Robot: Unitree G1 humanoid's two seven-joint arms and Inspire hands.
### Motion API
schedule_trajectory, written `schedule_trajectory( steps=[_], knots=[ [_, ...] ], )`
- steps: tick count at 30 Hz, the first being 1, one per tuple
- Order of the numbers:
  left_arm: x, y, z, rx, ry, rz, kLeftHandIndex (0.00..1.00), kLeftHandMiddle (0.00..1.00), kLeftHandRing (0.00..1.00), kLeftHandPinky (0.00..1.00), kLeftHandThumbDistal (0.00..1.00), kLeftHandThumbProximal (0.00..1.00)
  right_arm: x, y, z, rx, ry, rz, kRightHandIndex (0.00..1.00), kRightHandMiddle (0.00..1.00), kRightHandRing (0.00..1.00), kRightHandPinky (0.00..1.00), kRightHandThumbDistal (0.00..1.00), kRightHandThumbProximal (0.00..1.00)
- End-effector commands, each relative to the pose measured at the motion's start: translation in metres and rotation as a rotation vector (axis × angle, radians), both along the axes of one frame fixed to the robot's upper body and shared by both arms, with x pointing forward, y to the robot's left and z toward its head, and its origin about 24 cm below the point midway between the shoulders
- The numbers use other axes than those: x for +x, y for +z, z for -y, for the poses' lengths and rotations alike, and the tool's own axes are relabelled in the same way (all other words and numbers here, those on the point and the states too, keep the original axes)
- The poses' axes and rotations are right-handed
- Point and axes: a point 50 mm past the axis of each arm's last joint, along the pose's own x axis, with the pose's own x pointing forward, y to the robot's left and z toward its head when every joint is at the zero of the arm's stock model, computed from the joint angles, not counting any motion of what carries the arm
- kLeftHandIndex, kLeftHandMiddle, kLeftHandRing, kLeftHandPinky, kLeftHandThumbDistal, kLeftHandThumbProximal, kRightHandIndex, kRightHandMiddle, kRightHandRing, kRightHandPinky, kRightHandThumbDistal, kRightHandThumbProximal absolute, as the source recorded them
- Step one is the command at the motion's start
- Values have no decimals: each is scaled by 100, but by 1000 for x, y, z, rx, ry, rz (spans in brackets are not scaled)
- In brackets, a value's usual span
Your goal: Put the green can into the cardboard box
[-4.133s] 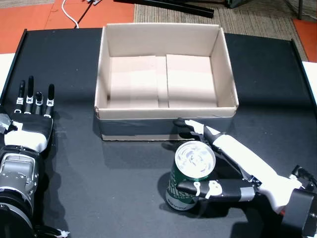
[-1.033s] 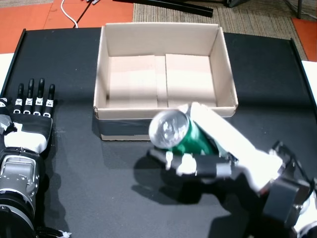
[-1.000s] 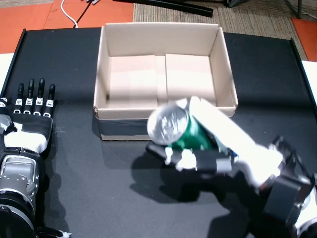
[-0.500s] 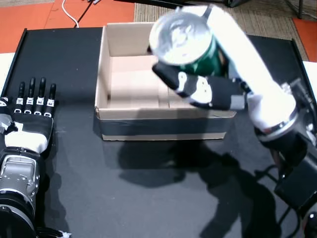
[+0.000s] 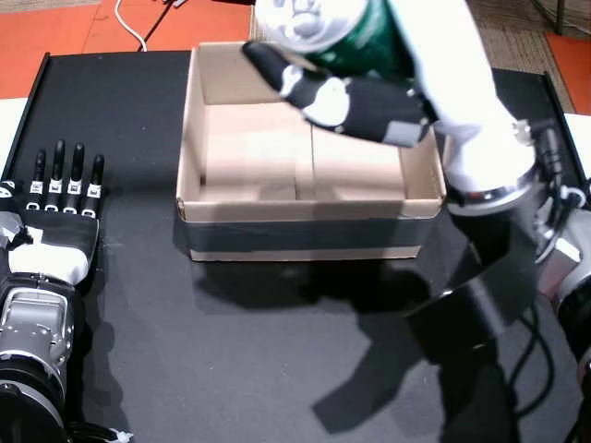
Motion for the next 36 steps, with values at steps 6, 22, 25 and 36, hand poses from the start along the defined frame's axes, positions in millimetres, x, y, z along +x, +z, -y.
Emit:
schedule_trajectory(
  steps=[6, 22, 25, 36],
  knots=[
    [-4, -8, 4, -19, 7, -51, 69, 63, 70, 84, 0, 100, 18, 84, -7, 22, -109, 293, 0, 0, 0, 7, 42, 61],
    [-2, -8, 8, -39, 7, -64, 71, 66, 73, 85, 0, 100, 58, 96, -25, -238, -446, -239, 0, 0, 0, 1, 28, 56],
    [-2, -7, 8, -39, 9, -66, 72, 65, 73, 86, 0, 100, 61, 91, -26, -275, -448, -333, 0, 0, 0, 1, 29, 61],
    [-3, -8, 10, -30, 1, -62, 70, 65, 72, 85, 0, 100, 71, 69, -21, -400, -485, -588, 6, 7, 7, 14, 20, 60]
  ],
)
